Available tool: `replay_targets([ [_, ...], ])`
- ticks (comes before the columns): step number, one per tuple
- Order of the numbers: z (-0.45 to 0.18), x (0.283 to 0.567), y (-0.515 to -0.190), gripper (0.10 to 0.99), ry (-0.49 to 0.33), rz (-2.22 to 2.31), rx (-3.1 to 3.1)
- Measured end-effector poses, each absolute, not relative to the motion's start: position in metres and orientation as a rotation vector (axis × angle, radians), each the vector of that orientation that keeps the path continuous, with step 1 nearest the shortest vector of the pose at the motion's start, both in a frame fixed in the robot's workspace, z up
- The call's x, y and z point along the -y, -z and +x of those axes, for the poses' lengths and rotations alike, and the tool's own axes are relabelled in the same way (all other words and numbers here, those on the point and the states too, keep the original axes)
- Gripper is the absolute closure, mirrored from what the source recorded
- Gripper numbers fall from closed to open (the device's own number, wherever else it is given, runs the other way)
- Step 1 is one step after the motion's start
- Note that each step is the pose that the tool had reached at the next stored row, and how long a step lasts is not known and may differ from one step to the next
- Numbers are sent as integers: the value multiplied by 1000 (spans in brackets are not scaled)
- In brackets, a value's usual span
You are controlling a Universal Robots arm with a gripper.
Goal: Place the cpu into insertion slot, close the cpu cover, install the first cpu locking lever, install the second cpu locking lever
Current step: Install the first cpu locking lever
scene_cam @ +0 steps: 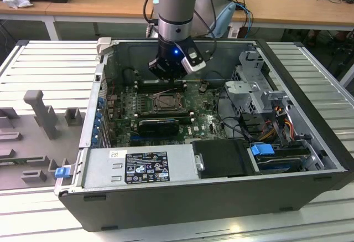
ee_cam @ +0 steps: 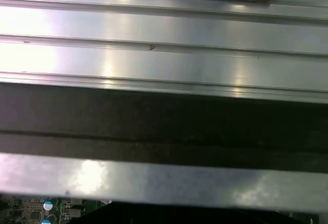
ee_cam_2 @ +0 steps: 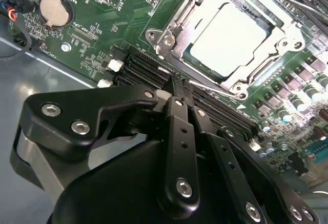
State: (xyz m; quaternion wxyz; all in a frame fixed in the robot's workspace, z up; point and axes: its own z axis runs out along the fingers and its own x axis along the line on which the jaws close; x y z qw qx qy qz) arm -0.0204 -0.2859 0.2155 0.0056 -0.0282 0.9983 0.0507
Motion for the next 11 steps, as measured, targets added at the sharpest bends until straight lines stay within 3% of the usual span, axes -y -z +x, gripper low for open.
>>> replay_targets([
  [11, -18, 287, -208, 980, -159, -73, -3125],
])
